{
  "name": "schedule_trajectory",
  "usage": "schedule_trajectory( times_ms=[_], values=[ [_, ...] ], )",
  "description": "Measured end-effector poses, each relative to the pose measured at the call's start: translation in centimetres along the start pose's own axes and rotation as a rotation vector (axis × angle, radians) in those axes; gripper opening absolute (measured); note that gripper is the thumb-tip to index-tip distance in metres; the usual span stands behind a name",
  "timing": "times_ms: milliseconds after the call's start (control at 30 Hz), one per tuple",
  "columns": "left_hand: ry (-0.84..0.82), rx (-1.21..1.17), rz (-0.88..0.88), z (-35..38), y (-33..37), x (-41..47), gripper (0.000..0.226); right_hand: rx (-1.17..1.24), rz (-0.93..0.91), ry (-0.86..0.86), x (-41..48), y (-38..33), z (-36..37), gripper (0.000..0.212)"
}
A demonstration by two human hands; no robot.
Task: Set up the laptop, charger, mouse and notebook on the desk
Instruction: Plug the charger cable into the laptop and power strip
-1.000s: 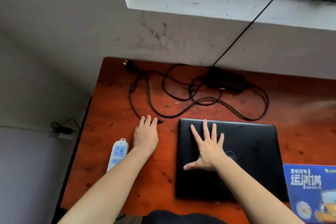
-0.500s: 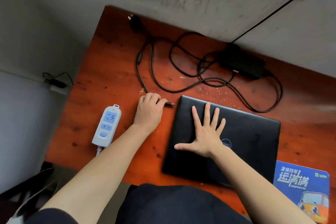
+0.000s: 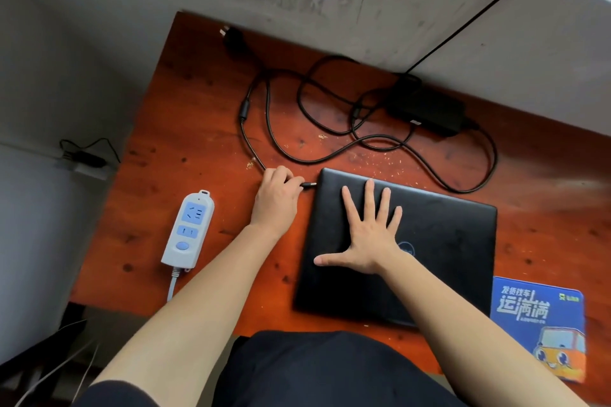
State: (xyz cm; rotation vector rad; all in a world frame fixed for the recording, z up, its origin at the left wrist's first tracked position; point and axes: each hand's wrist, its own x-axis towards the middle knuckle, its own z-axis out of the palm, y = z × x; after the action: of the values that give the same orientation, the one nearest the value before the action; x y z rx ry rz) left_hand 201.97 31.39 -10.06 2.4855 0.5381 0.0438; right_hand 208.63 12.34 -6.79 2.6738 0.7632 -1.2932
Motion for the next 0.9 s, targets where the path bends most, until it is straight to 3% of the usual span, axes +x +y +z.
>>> schedule_trajectory(
  times_ms=[133,500,733,900],
  values=[
    [-0.074,-0.007,0.114,-0.8,-1.0,0.8,0.02,-0.008,0.015,-0.032,0.2,-0.1,-0.2,0.151],
    [-0.057,-0.12,0.092,-0.6,-1.2,0.8,0.017,0.0,0.024,-0.039,0.3,-0.1,-0.1,0.152],
    [0.131,-0.195,0.005,1.4,-1.5,0.7,0.016,0.009,0.052,-0.002,0.3,-0.3,0.3,0.15],
    [0.191,-0.193,0.087,2.1,-2.1,0.6,0.016,0.014,0.064,0.057,0.4,-0.2,1.1,0.151]
  ],
)
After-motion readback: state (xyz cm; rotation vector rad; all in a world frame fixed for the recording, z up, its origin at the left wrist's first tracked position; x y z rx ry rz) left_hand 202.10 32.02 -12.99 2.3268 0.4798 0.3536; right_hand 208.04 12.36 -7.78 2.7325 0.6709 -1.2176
